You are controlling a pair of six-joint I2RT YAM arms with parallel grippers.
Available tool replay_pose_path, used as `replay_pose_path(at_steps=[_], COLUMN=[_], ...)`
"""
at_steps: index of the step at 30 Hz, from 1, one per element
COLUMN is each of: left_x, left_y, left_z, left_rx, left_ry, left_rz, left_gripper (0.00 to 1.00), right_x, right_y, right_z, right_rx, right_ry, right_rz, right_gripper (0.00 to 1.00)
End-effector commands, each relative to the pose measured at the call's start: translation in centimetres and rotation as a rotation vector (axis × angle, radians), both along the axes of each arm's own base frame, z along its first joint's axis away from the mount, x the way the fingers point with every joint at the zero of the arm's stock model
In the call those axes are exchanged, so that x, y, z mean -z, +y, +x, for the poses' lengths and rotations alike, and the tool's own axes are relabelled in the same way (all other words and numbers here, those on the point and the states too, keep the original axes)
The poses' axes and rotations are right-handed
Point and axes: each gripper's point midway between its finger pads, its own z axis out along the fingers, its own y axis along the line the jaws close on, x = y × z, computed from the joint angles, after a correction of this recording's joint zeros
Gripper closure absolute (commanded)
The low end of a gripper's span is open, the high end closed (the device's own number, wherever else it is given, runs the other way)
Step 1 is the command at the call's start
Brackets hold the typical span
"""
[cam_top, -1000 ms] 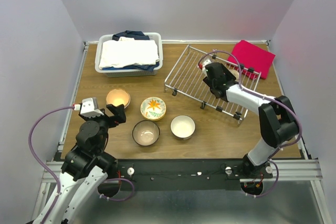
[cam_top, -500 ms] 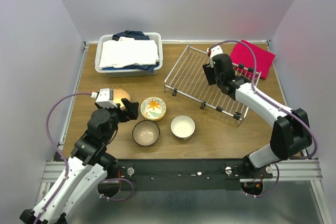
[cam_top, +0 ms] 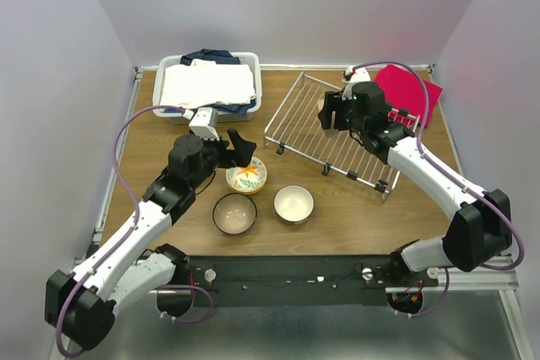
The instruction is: Unload the bowls from the dish rack
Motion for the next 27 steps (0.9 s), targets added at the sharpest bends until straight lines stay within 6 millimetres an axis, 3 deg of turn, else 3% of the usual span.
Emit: replay_pose_path(at_steps=[1, 14, 27], left_x=[-4.5, -4.9, -4.1], left_y=[-3.0, -8.3, -13.0], left_z=[2.2, 7.2, 10.2], left_rx=[0.094, 0.208, 0.327], left_ry=[-0.119, -0.091, -0.008], left_rz=[-0.077, -0.156, -0.290], left_gripper=[0.01, 0.01, 0.07], right_x=[-6.4, -10.8, -12.3], right_y=[3.0, 5.5, 7.9], right_z=[0.1, -1.8, -3.9], right_rx=[-0.062, -0.144, -0.262], right_ry=[-0.128, -0.166, -0.128], right_rz=[0.247, 0.533, 0.722], right_gripper=[0.52, 0.52, 0.52])
